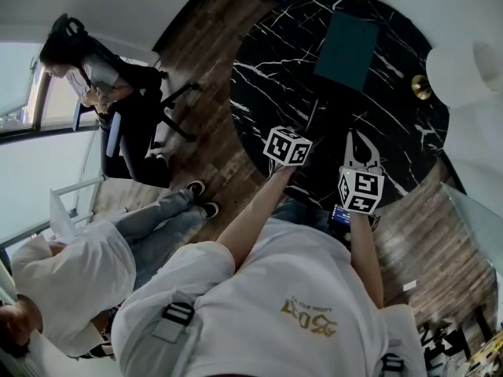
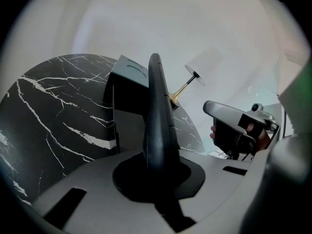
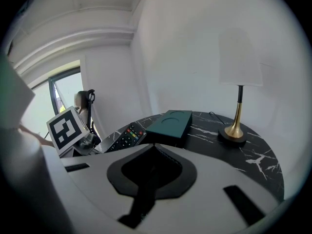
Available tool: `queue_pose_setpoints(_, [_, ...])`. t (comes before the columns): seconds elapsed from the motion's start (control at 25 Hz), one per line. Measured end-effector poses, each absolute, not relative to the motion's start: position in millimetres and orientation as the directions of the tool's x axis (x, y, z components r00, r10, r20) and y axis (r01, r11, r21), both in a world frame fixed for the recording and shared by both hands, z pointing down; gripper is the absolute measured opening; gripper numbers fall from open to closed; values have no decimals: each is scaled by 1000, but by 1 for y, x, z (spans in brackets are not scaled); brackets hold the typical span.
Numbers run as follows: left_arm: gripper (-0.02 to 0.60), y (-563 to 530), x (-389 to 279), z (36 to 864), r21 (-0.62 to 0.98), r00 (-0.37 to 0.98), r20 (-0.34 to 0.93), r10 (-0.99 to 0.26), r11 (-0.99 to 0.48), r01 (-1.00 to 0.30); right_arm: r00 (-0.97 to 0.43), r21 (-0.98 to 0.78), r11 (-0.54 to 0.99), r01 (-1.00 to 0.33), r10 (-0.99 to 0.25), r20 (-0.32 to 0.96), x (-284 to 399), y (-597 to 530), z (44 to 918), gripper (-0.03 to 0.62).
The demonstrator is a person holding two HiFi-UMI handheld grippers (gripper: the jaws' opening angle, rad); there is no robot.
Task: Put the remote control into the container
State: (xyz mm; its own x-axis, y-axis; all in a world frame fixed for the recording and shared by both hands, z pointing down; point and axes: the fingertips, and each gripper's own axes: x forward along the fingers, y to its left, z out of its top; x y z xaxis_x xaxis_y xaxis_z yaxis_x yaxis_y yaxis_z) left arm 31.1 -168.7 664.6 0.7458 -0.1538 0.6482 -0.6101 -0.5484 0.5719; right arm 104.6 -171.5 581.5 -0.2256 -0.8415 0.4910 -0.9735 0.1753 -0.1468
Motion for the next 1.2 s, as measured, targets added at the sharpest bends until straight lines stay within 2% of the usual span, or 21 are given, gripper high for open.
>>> queue_pose_setpoints(0.76, [23, -170, 35, 663, 596, 756, 647, -95, -557, -579, -222, -155, 167, -974, -843, 489, 104, -168, 578, 11])
queue_pose_setpoints(1.0, [69, -173, 35, 662, 604, 760, 645, -79, -556, -571, -220, -151, 166, -974, -841, 494, 104, -167, 577, 11])
queue_pose_setpoints(1.2, [69, -162, 39, 668, 619, 743, 669, 19, -566, -544, -226, -152, 173, -973, -839, 495, 100, -167, 579, 11])
